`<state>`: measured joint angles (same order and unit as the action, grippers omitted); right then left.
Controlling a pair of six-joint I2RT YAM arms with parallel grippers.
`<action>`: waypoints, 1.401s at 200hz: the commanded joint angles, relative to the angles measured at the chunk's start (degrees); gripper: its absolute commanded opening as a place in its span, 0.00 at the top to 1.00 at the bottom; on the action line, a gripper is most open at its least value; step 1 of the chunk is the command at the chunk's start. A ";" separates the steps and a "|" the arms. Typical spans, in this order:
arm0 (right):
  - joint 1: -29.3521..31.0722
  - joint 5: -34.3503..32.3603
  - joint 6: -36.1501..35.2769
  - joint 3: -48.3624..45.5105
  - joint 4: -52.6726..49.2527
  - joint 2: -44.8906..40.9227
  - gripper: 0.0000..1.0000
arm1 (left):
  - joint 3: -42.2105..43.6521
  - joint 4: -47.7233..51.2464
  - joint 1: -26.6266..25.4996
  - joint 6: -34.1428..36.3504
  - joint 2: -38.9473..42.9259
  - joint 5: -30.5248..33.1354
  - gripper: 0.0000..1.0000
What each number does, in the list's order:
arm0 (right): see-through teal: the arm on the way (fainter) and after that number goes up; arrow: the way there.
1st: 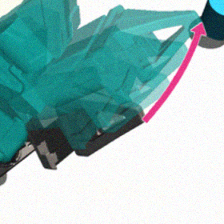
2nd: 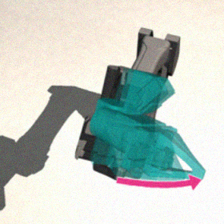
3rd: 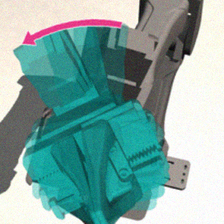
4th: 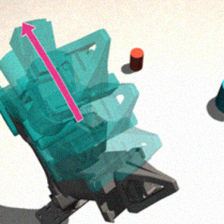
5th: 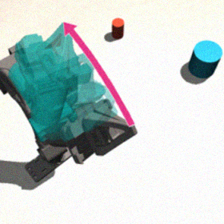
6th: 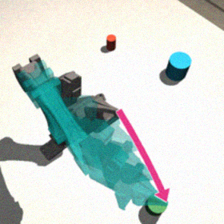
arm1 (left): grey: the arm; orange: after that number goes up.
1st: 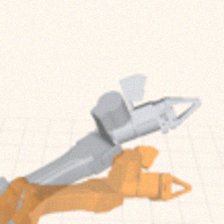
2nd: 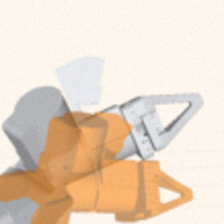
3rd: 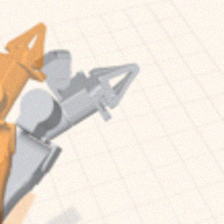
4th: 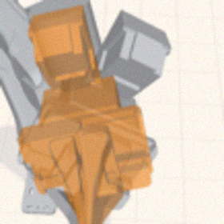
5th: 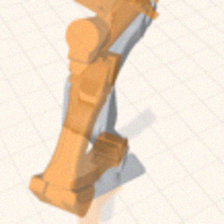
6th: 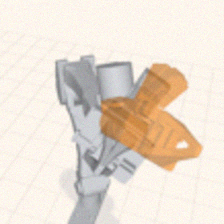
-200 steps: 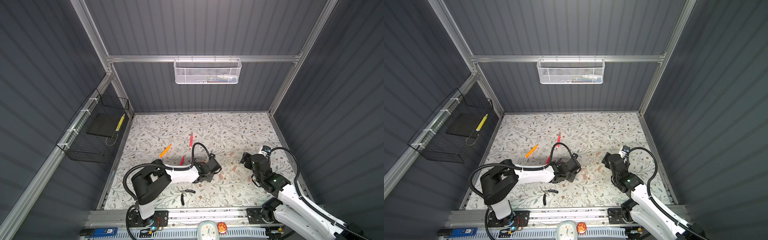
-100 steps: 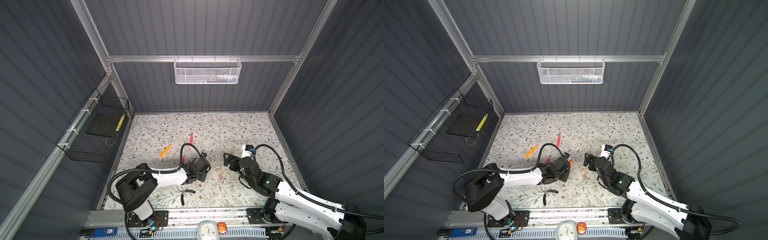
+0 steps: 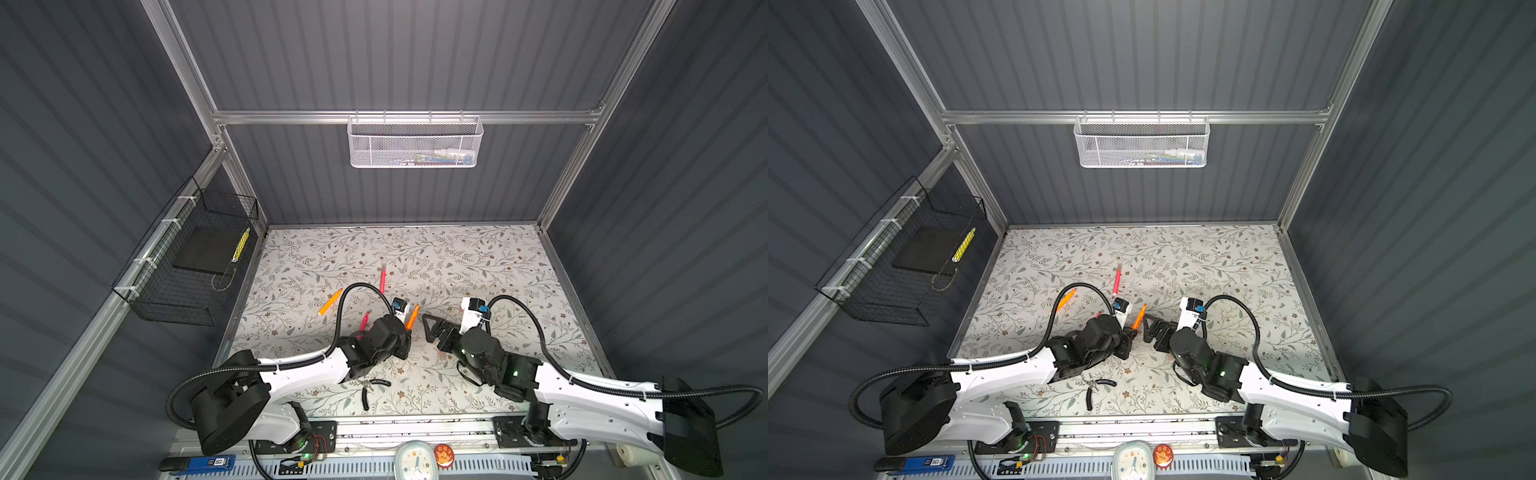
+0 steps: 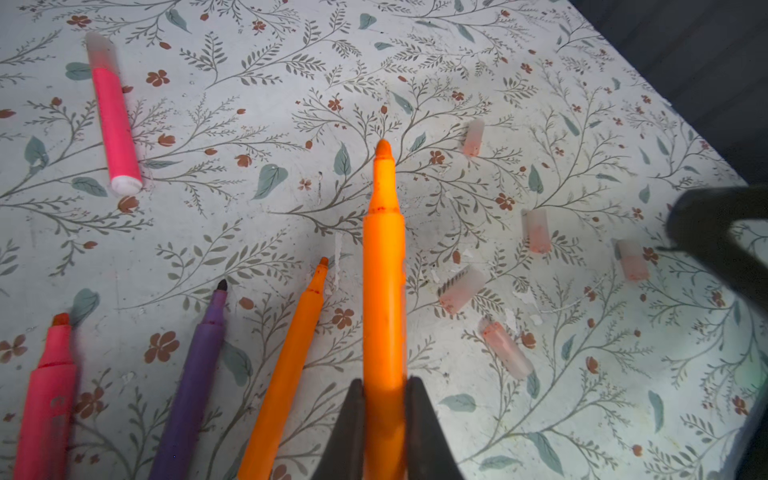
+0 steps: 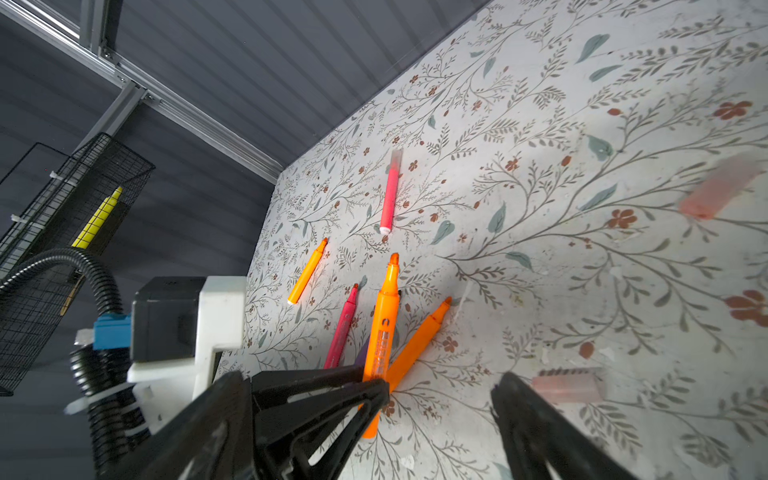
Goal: Insert the pens into the pen caps
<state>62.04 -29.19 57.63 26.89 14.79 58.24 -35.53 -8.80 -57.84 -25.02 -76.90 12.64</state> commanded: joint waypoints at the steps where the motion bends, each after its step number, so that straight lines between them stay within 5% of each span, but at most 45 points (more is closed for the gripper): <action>1: 1.81 -2.91 -0.45 0.86 5.43 1.64 0.06 | 2.85 -5.35 0.09 1.54 3.52 -2.22 1.00; 159: 2.12 0.24 -0.53 5.80 10.56 14.36 0.32 | 9.82 -11.88 0.01 3.02 12.70 -11.55 1.00; 280: 2.12 -2.34 -1.66 6.84 9.05 15.57 0.81 | 10.02 -13.52 0.01 3.59 12.48 -14.67 1.00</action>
<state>63.86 -30.83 56.23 32.05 24.32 73.32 -25.15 -20.91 -57.84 -22.50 -64.29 -1.45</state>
